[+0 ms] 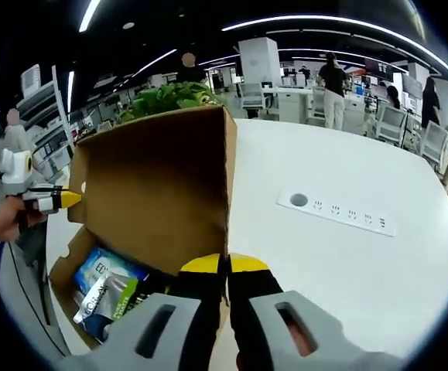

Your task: Operate the shoe box by opening the lid, removing the specified soft item, and placing it in the target area until the item is outside and the box remains undamaged.

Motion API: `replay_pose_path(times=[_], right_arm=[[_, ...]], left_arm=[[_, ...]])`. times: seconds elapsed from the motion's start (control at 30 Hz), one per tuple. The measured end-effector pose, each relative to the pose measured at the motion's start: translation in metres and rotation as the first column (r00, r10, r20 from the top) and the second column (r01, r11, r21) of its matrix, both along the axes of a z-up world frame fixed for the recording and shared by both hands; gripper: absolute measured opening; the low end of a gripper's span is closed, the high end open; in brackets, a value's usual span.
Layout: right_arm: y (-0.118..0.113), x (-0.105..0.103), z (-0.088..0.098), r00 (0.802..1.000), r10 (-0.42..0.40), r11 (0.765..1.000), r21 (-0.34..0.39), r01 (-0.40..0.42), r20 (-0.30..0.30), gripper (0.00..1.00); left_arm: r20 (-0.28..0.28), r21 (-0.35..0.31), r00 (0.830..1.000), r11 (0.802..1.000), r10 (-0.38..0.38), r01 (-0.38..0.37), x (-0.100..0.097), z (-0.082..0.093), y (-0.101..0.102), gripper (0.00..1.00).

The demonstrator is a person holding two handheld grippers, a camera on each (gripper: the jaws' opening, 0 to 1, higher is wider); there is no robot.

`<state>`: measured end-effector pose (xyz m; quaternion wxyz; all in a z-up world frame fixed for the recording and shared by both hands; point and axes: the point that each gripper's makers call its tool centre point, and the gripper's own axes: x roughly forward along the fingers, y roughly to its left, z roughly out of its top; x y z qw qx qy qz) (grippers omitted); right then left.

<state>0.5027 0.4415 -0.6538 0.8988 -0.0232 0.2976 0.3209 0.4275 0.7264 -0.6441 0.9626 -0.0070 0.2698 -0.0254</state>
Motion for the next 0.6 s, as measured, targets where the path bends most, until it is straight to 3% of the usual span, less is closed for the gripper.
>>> replay_pose_path(times=[0.6], right_arm=[[0.004, 0.012, -0.006, 1.0, -0.005, 1.0, 0.002, 0.005, -0.018, 0.01]], left_arm=[[-0.032, -0.023, 0.999, 1.0, 0.011, -0.012, 0.006, -0.016, 0.003, 0.04]])
